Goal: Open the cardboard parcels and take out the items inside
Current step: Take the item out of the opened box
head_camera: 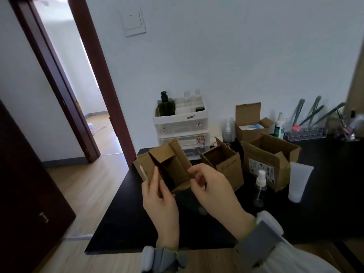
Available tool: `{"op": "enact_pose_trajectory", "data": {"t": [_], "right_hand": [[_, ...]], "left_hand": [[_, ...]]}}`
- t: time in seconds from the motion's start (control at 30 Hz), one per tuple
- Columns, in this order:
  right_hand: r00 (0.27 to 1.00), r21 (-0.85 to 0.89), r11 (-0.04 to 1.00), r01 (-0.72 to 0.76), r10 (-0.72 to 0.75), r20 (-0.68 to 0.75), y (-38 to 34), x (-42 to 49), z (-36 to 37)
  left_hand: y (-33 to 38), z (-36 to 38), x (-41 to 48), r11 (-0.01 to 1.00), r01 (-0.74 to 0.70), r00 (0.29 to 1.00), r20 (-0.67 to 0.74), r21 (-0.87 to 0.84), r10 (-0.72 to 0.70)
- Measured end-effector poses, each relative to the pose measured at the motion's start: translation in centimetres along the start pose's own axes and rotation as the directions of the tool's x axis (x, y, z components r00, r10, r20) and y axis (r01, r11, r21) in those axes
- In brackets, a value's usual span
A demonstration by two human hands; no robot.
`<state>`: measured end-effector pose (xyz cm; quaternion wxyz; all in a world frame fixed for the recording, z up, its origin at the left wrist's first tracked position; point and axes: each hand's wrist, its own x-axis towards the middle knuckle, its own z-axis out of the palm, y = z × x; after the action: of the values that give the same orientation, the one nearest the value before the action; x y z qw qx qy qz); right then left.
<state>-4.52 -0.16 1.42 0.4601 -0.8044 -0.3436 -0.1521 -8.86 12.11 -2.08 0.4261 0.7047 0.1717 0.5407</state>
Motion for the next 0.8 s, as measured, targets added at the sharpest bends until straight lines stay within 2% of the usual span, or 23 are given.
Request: {"op": "enact_pose_trajectory", "data": {"t": [0.13,0.23,0.4,0.53,0.63,0.73,0.8], "right_hand": [[0.977,-0.063,0.986,0.152,-0.14,0.163,-1.6,2.3,1.5],[0.963,-0.084,0.991,0.108,-0.084,0.257,-1.9,3.5,2.1],[0.944,-0.173,0.982,0.077,-0.017,0.328,-1.8,4.5,2.1],[0.94,-0.328,0.941,0.082,0.037,0.34,-1.6,4.9,2.2],[0.947,-0.378,0.921,0.099,0.029,0.32,-1.5,5.2,1.8],[0.962,-0.288,0.955,0.071,0.01,0.271,-1.8,5.0,1.1],[0.987,-0.155,0.985,0.07,-0.046,0.152,-1.7,4.2,0.5]], "left_hand": [[0.9,-0.3,-0.2,0.974,-0.224,0.974,-0.027,0.031,0.225],[1.1,-0.3,-0.3,0.936,-0.352,0.936,-0.022,0.01,0.353],[1.0,-0.2,-0.9,0.856,-0.516,0.856,0.048,0.013,0.515],[1.2,0.3,-1.2,0.864,-0.503,0.863,0.076,0.028,0.5],[1.4,0.5,-1.4,0.874,-0.485,0.873,0.079,0.023,0.482],[2.0,0.6,-0.9,0.895,-0.447,0.894,0.05,0.004,0.446],[2.3,0.6,0.2,0.918,-0.398,0.917,0.028,-0.003,0.397]]}}
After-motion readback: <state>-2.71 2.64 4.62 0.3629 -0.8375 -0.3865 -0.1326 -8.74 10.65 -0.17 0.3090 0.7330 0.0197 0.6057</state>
